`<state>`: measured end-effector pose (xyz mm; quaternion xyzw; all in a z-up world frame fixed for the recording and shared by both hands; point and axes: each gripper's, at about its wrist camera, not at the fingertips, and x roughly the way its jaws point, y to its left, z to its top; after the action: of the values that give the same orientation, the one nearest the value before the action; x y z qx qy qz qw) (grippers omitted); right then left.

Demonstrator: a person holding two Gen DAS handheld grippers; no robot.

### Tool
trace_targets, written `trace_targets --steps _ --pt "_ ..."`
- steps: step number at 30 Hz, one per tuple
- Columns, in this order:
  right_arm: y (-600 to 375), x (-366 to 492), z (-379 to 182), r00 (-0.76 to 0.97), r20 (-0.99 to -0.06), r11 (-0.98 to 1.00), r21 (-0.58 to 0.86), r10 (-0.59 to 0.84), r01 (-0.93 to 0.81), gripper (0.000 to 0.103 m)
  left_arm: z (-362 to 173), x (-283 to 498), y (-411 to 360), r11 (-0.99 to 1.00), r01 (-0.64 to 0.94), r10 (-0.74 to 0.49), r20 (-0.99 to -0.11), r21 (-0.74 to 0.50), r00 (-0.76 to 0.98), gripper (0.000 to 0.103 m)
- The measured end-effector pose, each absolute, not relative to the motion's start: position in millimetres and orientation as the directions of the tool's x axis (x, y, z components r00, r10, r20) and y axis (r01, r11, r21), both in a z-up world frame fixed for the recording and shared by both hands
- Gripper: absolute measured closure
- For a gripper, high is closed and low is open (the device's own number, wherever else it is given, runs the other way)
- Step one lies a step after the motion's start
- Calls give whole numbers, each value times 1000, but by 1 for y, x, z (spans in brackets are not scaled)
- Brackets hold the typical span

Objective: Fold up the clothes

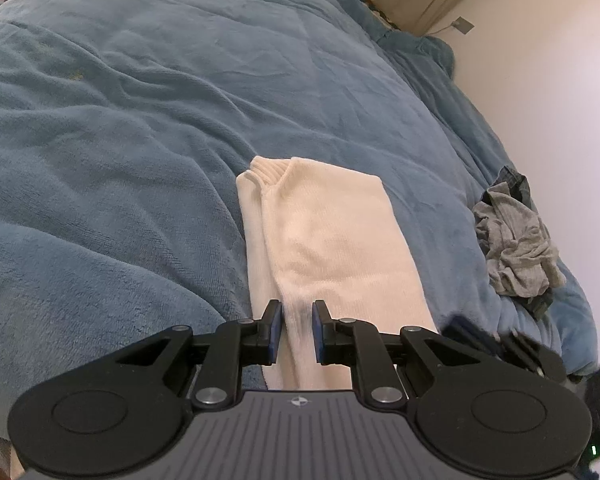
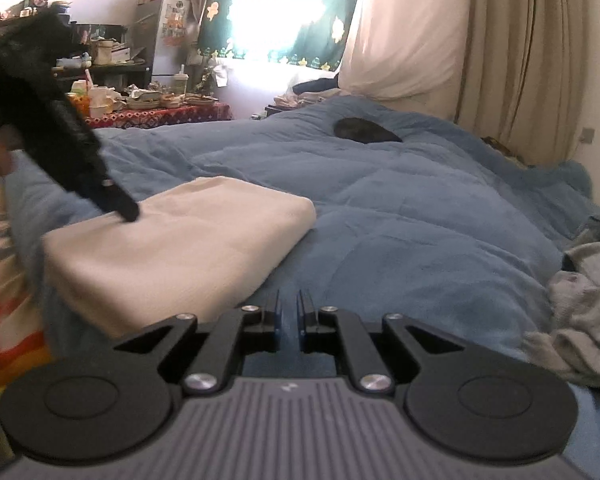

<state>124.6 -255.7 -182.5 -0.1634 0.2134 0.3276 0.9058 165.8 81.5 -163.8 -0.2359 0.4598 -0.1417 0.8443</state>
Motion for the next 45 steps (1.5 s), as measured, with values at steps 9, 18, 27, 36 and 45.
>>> trace_targets --steps 9,18,27,36,45 --pt "-245 103 -186 653 -487 681 -150 580 -716 98 -164 165 81 853 23 -452 -716 -521 533 89" --pt "-263 51 -180 617 -529 654 -144 583 -742 97 -165 160 83 844 22 -464 -708 -536 532 88" --pt "-279 46 -152 703 -522 796 -73 483 -601 83 -153 137 85 847 54 -470 -696 -530 543 85" --pt "-264 62 -134 699 -557 844 8 449 -536 81 -176 115 84 804 68 -525 -653 -590 545 88" --pt "-244 67 -117 693 -582 844 -20 426 -535 62 -190 90 98 759 59 -578 -630 -648 519 91"
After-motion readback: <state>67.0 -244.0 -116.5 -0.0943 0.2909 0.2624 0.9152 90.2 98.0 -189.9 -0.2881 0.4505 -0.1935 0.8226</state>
